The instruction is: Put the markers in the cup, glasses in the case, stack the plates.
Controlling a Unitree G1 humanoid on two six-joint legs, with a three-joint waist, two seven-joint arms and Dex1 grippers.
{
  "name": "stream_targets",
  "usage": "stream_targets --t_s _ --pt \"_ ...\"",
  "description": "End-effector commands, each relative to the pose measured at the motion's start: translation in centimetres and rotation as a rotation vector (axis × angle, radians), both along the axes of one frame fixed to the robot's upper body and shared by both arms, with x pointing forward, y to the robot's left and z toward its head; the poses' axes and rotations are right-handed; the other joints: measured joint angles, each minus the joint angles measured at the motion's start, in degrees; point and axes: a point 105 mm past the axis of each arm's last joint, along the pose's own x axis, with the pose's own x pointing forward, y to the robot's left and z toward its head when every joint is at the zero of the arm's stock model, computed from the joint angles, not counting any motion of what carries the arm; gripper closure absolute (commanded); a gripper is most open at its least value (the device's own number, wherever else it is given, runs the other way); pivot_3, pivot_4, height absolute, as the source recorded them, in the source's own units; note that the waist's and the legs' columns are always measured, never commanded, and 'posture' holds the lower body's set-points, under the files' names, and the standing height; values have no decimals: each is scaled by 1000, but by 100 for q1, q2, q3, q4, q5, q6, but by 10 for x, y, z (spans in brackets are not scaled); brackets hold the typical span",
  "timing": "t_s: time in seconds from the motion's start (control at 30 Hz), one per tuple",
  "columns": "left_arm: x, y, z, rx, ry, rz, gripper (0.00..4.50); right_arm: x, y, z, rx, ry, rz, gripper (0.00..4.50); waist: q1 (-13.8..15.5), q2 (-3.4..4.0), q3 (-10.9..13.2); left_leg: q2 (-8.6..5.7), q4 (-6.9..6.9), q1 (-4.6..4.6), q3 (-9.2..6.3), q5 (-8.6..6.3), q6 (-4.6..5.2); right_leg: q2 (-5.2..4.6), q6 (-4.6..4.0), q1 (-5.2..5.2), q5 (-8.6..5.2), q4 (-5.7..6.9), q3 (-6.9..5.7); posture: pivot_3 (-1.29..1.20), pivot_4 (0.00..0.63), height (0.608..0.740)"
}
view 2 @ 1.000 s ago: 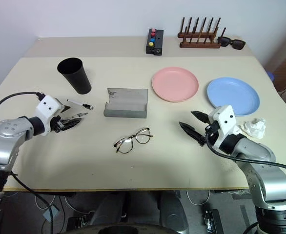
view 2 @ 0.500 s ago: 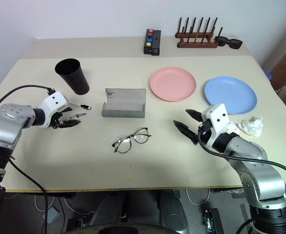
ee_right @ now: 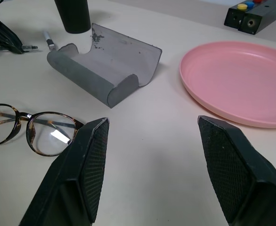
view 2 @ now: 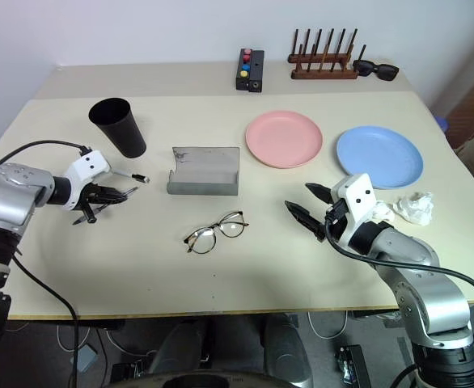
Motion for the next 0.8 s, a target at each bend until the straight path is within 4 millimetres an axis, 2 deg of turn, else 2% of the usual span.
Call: stream_targets --t_s 0.03,0.17,0.27,0.33,0.43,0.53,0.7,0.8 --pt "-1 12 -1 24 -9 36 4450 -2 3 11 4 -51 19 1461 1 0 0 0 0 0 0 0 0 0 0 0 0 0 0 0 150 735" --pt "2 -19 48 -242 -193 -45 4450 -1 1 11 -3 -50 16 1461 21 -3 2 3 0 -8 -2 0 0 0 0 -7 0 0 0 0 150 735" --pt "11 -23 88 -340 -394 7 4450 -1 0 11 -5 -50 18 1461 81 -12 7 6 7 -22 -11 0 -1 -8 0 -11 0 -1 -8 0 150 735" --pt "21 -27 124 -420 -582 57 4450 -1 0 10 -6 -50 22 1461 84 -14 7 4 11 -23 -15 1 -1 -18 2 -8 1 -4 -10 0 150 735" --pt "24 -33 178 -574 -842 99 4450 1 1 10 -5 -52 28 1461 73 -22 8 -3 17 -22 -13 1 -2 -22 5 -3 2 -5 -10 0 150 735" --pt "32 -29 194 -618 -922 173 4450 2 2 10 -5 -54 36 1461 44 -22 8 -9 16 -19 -11 1 -2 -22 6 -3 3 -4 -10 0 150 735" --pt "37 -48 201 -708 -943 133 4450 4 3 11 -5 -58 45 1461 36 -19 7 -7 5 -10 -9 3 -5 -8 5 -6 3 0 -6 0 150 735" --pt "46 -41 211 -716 -1066 217 4450 4 4 9 -5 -58 50 1461 56 -25 10 -7 11 -13 -9 7 -12 -8 5 -5 4 1 -6 0 150 735"
